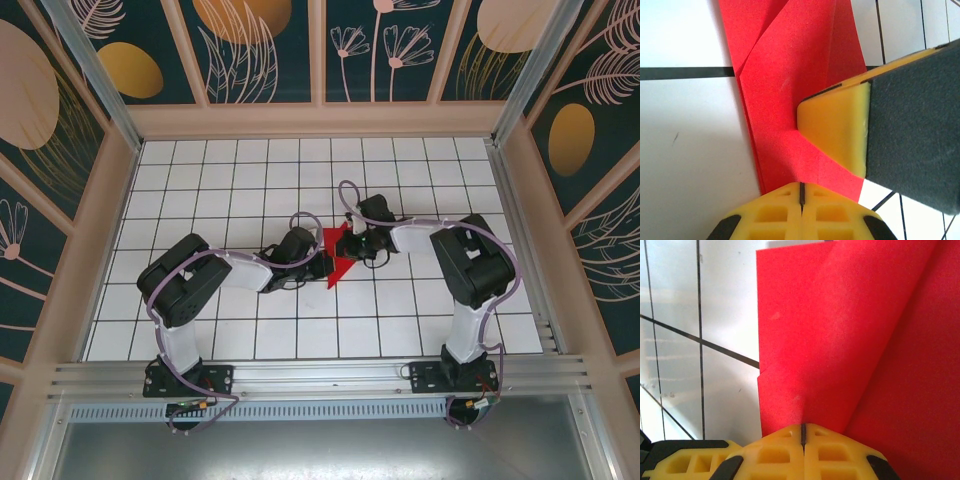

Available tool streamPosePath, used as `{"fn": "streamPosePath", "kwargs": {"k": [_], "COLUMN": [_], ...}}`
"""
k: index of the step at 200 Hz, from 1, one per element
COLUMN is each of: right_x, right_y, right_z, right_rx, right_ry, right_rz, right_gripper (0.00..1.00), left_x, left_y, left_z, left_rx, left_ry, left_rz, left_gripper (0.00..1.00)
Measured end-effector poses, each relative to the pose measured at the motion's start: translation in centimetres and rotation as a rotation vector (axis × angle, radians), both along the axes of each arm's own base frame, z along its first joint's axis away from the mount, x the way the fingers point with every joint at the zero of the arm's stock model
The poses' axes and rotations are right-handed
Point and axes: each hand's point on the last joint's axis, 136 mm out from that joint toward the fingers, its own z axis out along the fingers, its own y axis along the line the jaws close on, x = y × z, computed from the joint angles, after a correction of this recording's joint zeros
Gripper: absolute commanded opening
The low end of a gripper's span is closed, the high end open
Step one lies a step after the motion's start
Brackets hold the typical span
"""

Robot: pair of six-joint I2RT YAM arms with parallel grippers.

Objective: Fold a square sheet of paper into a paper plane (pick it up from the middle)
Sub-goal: Fourth fold the wing at the center of the table.

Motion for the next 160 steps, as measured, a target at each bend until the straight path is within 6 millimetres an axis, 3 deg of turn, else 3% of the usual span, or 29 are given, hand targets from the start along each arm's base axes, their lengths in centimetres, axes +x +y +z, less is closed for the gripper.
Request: {"fn": "streamPosePath", "kwargs": {"k": [45, 71, 121, 160], "right_x": [3.5, 4.3, 1.6, 0.3], "right_y": [-2.1, -2.6, -0.8, 0.1], "right_z": [0.6, 1.1, 3.5, 3.3], "right_rx": [0.017, 0.023, 0.071, 0.084], "right_ry": [-0.104, -0.132, -0.184, -0.162], "right_rz": [-0.044, -0.058, -0.005, 0.02], "right_gripper": [0.03, 0.04, 0.04, 0.04], "left_x": [0.0, 0.0, 0.0, 0.0], "left_y": [0.0, 0.0, -0.1, -0.1], "left_z": [0.0, 0.0, 0.1, 0.1], "left_rx": [0.002, 0.004, 0.012, 0.018], "left_ry": [-0.003, -0.009, -0.014, -0.012], "left_rz": [-0.003, -0.009, -0.018, -0.021], "left_gripper": [0.0, 0.0, 0.0, 0.0]}}
